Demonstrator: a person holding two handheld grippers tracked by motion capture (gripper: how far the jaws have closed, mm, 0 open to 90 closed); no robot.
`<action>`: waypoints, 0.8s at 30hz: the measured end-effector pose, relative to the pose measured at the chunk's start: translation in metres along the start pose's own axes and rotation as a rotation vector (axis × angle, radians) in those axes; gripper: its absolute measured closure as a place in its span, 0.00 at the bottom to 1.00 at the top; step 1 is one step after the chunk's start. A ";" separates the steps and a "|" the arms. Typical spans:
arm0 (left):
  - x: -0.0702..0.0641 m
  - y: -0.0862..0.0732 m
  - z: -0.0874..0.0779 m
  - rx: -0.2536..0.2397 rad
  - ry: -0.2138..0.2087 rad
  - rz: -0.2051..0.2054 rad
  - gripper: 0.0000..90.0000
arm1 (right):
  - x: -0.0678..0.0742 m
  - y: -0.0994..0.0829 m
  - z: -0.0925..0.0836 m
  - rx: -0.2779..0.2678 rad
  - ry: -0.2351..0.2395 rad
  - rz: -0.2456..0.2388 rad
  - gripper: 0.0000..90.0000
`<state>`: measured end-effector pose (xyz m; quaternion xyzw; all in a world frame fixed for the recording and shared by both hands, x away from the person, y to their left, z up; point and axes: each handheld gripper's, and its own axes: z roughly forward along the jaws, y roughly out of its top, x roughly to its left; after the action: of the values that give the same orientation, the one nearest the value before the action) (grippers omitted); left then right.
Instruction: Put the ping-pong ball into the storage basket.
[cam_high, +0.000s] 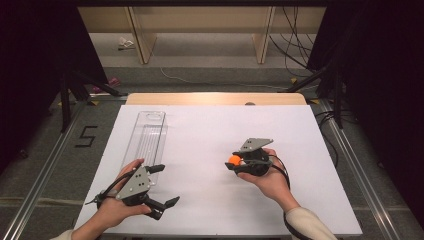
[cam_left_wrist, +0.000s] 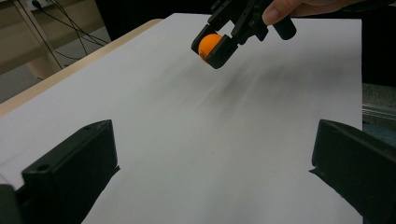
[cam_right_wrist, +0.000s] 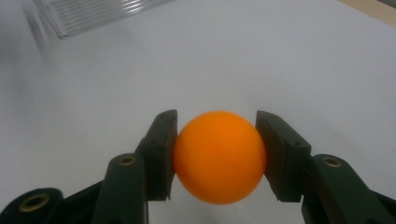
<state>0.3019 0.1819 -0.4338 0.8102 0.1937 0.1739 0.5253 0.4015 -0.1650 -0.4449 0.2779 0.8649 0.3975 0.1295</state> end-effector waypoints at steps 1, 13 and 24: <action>0.000 0.000 0.000 0.000 0.000 0.000 0.00 | 0.000 0.000 0.000 -0.001 0.000 0.001 0.57; 0.000 0.000 0.000 0.001 0.000 0.002 0.00 | 0.002 0.005 0.002 -0.013 0.006 -0.001 0.57; 0.000 0.000 0.000 0.001 0.000 0.003 0.00 | 0.004 0.009 0.003 -0.024 0.015 -0.004 0.57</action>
<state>0.3016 0.1819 -0.4338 0.8107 0.1927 0.1747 0.5246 0.4033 -0.1559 -0.4404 0.2714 0.8616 0.4096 0.1270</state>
